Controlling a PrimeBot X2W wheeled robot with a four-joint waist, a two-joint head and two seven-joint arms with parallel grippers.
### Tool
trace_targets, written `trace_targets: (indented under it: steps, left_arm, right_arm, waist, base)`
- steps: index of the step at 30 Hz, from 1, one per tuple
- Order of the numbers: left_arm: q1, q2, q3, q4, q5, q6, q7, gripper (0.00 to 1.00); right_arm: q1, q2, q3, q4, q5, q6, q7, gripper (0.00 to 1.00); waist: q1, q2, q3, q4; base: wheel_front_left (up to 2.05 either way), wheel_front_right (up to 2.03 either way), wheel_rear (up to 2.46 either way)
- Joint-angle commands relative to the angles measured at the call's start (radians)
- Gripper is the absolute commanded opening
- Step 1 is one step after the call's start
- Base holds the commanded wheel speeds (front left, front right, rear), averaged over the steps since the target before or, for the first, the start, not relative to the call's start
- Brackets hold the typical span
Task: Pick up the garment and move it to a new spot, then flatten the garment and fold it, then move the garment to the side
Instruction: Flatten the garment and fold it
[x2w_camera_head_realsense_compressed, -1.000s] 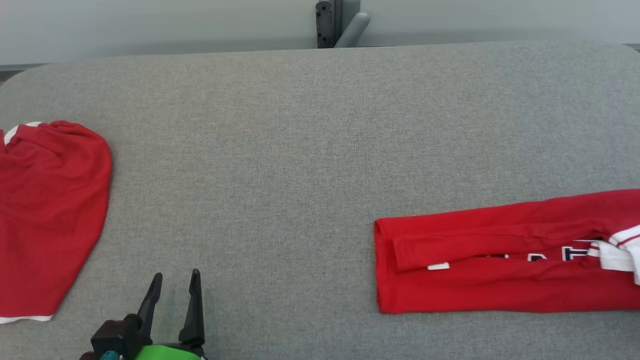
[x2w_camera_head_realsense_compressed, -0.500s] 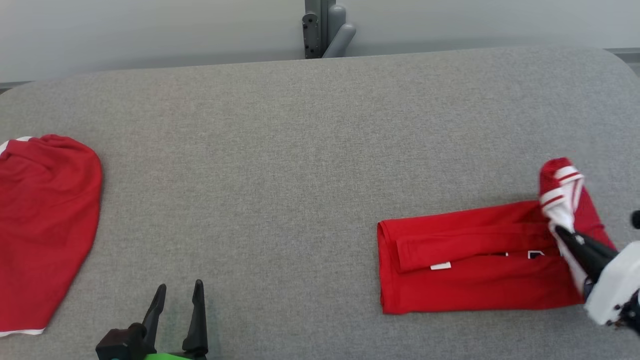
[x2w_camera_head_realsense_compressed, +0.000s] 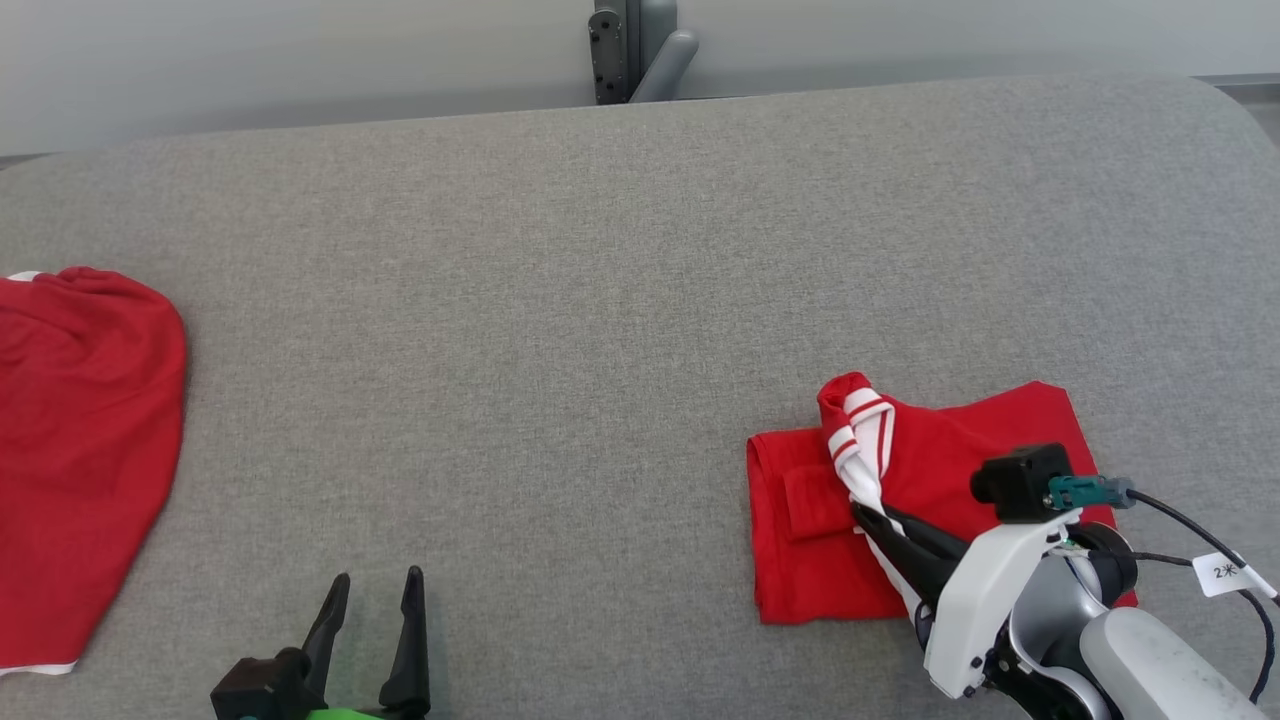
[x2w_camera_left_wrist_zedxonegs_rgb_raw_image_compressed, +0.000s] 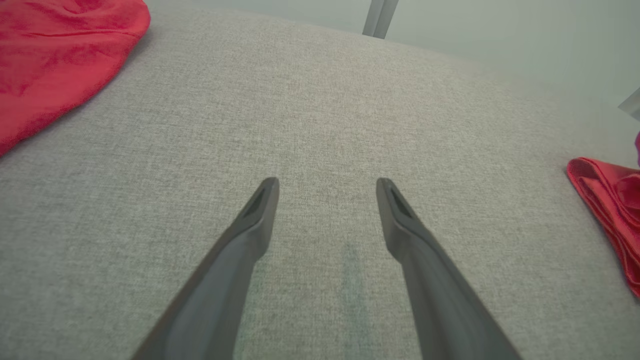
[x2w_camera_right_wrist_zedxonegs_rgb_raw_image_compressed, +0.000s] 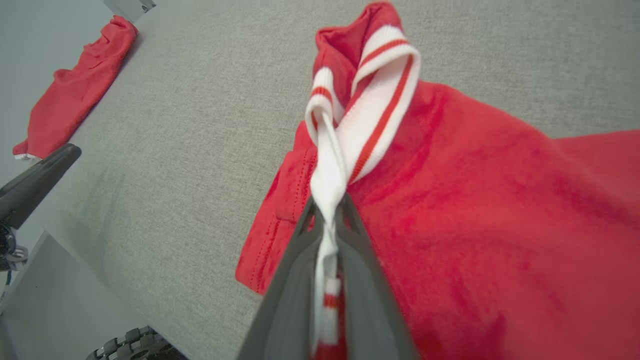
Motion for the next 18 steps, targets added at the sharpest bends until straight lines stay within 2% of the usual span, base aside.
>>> trace_targets:
  steps: [1, 5, 6, 7, 8, 13, 18]
  left_arm:
    - [-0.017, 0.001, 0.003, 0.0, 0.011, -0.003, -0.003, 1.0]
    - [-0.013, 0.001, 0.01, 0.003, 0.01, -0.003, -0.003, 1.0]
    - [-0.012, 0.001, 0.01, 0.003, 0.008, -0.004, -0.003, 1.0]
    - [-0.012, 0.001, 0.012, 0.003, 0.006, -0.004, -0.003, 1.0]
    - [-0.01, 0.001, 0.012, 0.004, 0.002, -0.005, -0.003, 1.0]
    - [0.007, 0.001, 0.021, 0.006, -0.008, -0.005, -0.003, 1.0]
    - [0.035, 0.001, 0.033, -0.007, -0.019, 0.002, -0.003, 1.0]
  right_arm:
    - [-0.012, 0.003, 0.004, 0.012, -0.007, 0.0, -0.01, 0.0]
    - [-0.024, 0.01, 0.024, 0.049, -0.014, 0.0, -0.025, 0.0]
    - [-0.028, 0.011, 0.024, 0.055, -0.019, 0.0, -0.033, 0.09]
    - [-0.031, 0.015, 0.019, 0.056, -0.024, 0.0, -0.045, 0.67]
    - [-0.031, 0.02, 0.011, 0.059, -0.03, 0.0, -0.057, 1.0]
    - [0.022, 0.041, -0.044, 0.015, -0.039, 0.0, -0.133, 1.0]
    - [0.101, 0.068, -0.166, -0.047, -0.068, 0.0, -0.24, 1.0]
  waist:
    - [0.0, 0.0, 0.001, 0.004]
    - [0.0, 0.0, 0.004, 0.012]
    - [0.0, 0.0, 0.005, 0.012]
    - [0.0, 0.0, 0.007, 0.013]
    - [0.0, 0.0, 0.007, 0.013]
    - [0.0, 0.0, -0.008, 0.016]
    - [0.0, 0.0, -0.035, 0.014]
  base:
    - [0.0, 0.0, 0.0]
    - [0.0, 0.0, 0.0]
    - [0.0, 0.0, 0.0]
    - [0.0, 0.0, 0.0]
    - [0.0, 0.0, 0.0]
    - [0.0, 0.0, 0.0]
    - [0.0, 0.0, 0.0]
